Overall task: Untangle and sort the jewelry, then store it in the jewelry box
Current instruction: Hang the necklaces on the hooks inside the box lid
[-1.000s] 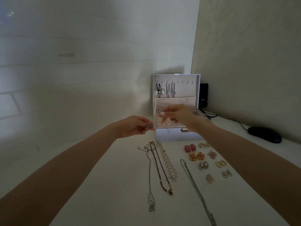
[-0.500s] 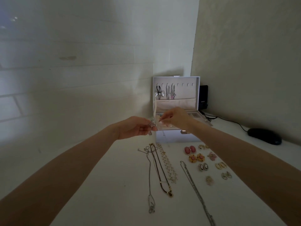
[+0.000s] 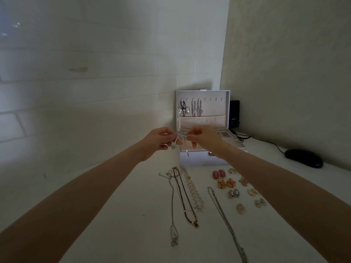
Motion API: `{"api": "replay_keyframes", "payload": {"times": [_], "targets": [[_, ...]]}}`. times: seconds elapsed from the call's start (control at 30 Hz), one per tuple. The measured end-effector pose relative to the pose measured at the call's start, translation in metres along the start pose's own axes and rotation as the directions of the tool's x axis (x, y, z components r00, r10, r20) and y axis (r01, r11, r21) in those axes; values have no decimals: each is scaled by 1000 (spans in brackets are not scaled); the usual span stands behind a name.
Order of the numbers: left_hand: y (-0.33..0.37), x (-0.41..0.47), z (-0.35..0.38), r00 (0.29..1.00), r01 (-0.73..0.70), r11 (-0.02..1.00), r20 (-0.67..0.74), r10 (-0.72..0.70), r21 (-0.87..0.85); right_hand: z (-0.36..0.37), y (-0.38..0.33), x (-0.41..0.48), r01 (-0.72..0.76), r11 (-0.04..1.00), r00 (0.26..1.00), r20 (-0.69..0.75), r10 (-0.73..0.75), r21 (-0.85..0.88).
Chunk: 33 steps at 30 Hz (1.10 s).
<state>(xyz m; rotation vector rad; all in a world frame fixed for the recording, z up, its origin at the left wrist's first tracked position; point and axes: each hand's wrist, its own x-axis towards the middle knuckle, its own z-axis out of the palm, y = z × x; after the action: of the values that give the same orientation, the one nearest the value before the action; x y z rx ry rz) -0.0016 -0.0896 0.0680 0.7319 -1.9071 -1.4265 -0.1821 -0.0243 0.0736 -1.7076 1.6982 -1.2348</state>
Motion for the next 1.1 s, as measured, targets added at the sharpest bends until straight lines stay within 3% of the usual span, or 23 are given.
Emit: {"api": "replay_keyframes", "payload": {"times": [0.07,0.27,0.73,1.0,1.1], "targets": [[0,0,0,999,-18,1000,-31,19,18,0,-1,0,20,1000,1000,-10,-20,1],[6,0,1,993,-50,997,-101,55,52,-3,-6,-6,-49,995,990,138,36,92],[16,-5,2,988,-41,996,-147,52,78,1,-10,4,43,981,997,-66,-31,189],[25,-4,-1,970,-39,997,-238,53,62,-2,-12,-1,-11,959,1000,-13,16,284],[26,-5,0,968,-59,996,-242,72,61,-1,-13,-3,-81,921,995,82,53,381]]}}
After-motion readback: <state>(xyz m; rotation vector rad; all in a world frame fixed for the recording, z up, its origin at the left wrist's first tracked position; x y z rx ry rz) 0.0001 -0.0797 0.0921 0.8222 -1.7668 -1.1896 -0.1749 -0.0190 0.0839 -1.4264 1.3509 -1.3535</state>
